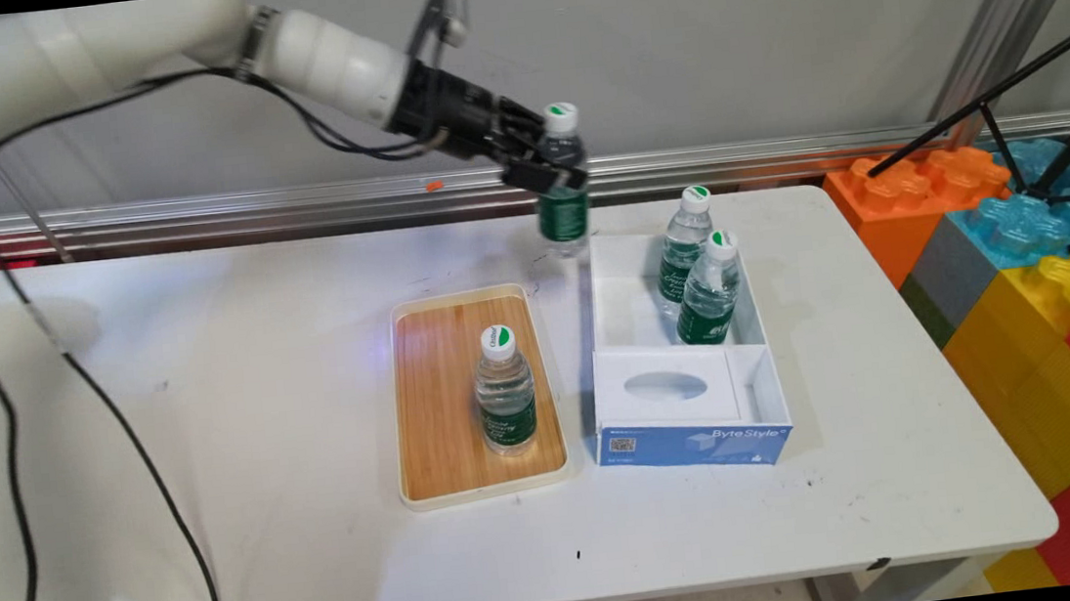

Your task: Place the picked object on the tray

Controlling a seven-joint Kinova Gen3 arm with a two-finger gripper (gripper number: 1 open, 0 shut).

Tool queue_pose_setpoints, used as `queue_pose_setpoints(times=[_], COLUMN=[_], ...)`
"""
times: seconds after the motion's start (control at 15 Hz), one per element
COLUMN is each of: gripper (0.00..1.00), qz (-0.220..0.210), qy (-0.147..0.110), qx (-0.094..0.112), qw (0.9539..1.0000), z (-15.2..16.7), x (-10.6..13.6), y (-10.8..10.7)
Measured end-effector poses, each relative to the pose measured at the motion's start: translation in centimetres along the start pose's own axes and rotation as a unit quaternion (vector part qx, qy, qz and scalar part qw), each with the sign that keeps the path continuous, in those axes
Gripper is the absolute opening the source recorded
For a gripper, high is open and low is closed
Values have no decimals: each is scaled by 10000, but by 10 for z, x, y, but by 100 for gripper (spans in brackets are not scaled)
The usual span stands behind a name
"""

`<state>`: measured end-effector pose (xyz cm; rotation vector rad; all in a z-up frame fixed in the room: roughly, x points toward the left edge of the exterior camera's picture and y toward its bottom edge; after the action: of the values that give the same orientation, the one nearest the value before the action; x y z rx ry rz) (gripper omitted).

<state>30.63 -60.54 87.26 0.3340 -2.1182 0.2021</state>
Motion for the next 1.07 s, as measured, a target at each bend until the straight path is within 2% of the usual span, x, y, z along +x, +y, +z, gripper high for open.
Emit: queue_pose_setpoints(times=[0.2,0.47,0.73,1.07], gripper=[0,0,0,0], qz=[-118,-78,26,9], qy=[-184,-248,-221,-194], qx=[60,55,62,70], qw=[9997,9996,9997,9998], z=[-44,-75,-76,-45], x=[-18,-47,-76,-118], y=[9,24,35,40])
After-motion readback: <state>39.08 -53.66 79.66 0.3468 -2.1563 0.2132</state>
